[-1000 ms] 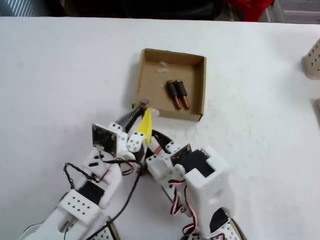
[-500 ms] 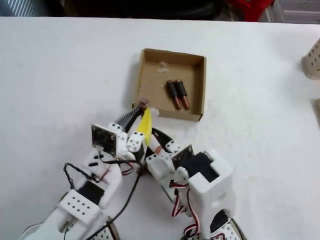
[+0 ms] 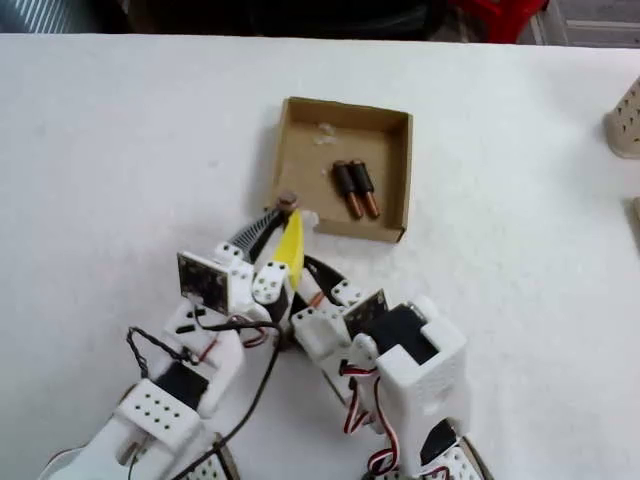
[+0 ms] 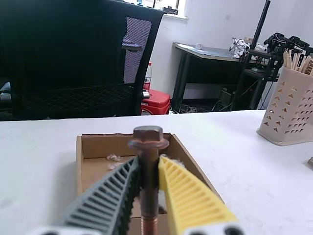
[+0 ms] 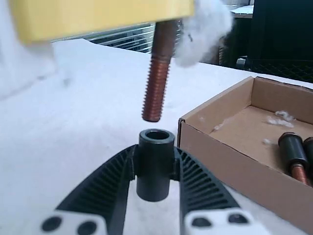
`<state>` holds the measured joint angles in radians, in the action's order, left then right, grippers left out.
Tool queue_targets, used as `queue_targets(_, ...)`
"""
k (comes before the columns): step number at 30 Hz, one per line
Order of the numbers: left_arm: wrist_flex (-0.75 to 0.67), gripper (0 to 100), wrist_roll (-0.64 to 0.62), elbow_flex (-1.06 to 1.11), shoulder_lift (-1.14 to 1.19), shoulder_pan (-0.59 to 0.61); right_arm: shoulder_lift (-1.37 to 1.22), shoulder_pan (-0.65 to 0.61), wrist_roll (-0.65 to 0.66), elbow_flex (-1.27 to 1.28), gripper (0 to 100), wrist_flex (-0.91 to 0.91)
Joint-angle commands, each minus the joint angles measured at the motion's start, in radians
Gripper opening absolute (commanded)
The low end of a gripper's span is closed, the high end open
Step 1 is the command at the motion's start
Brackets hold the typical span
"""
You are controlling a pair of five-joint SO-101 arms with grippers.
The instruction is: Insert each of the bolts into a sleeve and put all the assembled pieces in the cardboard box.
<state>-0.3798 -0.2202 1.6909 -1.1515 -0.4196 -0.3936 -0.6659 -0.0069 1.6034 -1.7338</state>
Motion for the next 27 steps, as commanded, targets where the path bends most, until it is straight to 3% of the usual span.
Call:
queue_targets(1, -0.038, 2, -0.008, -0.005, -0.027, -0.001, 0.039, -0.004, 0.012, 0.006, 1.6, -0.024)
queue_targets(4, -0.063, 2, -0.008, -0.009, 0.025, -0.001, 0.039, -0.004, 0.012, 0.006, 1.6, -0.024)
queue_targets(9, -0.307, 2, -0.005, -0.048, 0.295, 0.004, 0.039, -0.002, 0.012, 0.006, 1.6, -0.024)
queue_targets(15, -0.503, 2, -0.005, -0.071, 0.515, 0.007, 0.039, 0.002, 0.012, 0.006, 1.6, -0.024)
queue_targets(22, -0.483, 2, -0.011, -0.014, 0.42, 0.001, 0.039, 0.002, 0.012, 0.006, 1.6, -0.024)
queue_targets(27, -0.292, 2, -0.012, -0.012, 0.298, -0.002, 0.039, 0.018, 0.012, 0.006, 1.6, -0.024)
